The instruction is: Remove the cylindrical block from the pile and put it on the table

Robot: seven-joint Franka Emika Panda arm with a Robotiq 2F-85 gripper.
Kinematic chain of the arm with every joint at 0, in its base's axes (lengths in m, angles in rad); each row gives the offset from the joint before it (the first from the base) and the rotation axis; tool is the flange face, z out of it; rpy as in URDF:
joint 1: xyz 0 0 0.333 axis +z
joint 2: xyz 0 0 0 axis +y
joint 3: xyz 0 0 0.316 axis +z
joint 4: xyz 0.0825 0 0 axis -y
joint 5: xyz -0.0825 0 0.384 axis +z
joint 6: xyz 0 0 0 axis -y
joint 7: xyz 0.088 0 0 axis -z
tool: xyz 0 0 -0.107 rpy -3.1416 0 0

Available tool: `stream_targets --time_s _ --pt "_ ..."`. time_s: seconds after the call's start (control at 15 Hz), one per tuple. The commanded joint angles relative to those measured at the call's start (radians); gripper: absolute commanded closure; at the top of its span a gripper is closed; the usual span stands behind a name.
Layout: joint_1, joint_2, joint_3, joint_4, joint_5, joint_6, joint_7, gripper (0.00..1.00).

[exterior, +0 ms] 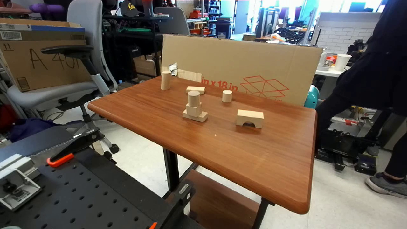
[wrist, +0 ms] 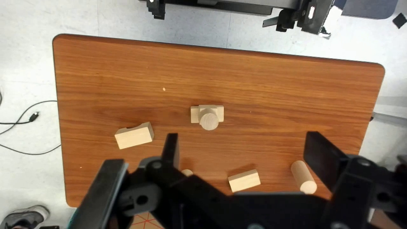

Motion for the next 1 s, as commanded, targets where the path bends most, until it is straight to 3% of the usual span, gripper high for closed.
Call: stream_targets --time_s 0.0,0.93 --pt "-0.009 0.129 0.039 0.078 -0.023 0.025 0.057 0.0" --pt "0.001 0.402 0.066 0.214 -0.142 0.034 0.177 0.0"
